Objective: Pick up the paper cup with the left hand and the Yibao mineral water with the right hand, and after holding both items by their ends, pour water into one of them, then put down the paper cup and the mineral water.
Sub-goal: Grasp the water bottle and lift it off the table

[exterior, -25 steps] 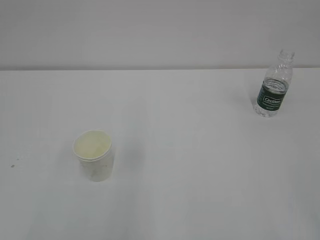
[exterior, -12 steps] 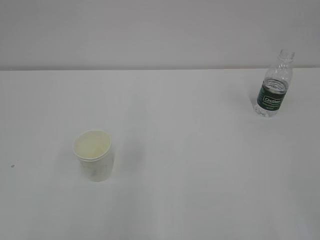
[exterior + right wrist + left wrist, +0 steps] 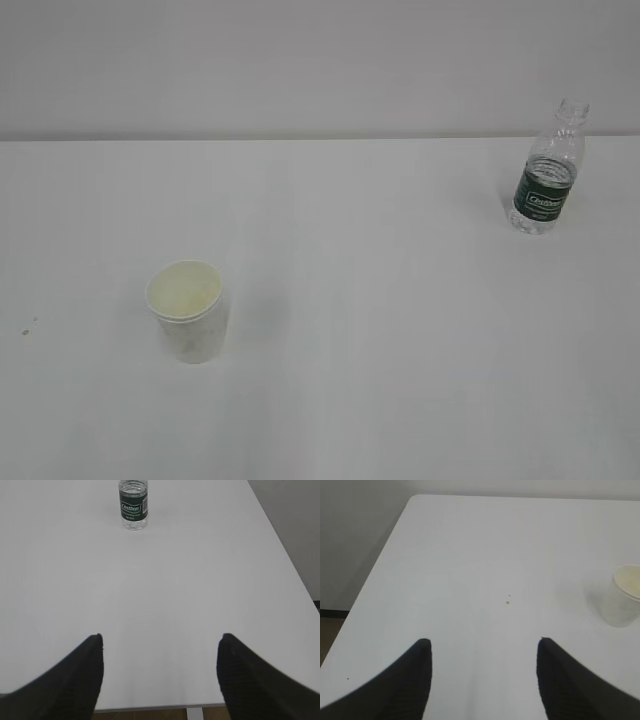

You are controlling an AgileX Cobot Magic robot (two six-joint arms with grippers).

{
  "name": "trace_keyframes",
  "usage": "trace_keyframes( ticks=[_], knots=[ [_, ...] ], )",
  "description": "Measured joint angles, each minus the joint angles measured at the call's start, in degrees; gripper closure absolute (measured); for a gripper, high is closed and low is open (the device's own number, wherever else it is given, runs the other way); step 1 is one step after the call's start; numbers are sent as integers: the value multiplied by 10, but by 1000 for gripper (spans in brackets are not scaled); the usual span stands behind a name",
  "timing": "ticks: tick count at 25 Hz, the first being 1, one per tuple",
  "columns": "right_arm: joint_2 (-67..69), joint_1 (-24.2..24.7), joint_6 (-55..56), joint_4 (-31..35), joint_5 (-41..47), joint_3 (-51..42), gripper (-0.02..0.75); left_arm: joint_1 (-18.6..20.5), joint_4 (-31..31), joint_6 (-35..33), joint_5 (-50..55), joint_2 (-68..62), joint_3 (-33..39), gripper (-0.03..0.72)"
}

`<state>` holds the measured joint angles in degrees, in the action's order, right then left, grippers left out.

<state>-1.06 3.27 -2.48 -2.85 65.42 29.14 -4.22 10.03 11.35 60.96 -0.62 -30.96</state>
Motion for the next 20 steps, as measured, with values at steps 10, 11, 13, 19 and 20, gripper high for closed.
trace_keyframes(
  ticks=[10,11,13,19,20],
  knots=[
    [0,0,0,0,0,0,201,-30,-4,0,0,0,0,222],
    [0,0,0,0,-2,0,201,-30,-5,0,0,0,0,223],
    [0,0,0,0,-4,1,201,-30,-5,0,0,0,0,223],
    [0,0,0,0,-5,1,201,-30,-6,0,0,-10,0,223],
    [0,0,0,0,-5,1,201,-30,-6,0,0,-18,0,223]
  ],
)
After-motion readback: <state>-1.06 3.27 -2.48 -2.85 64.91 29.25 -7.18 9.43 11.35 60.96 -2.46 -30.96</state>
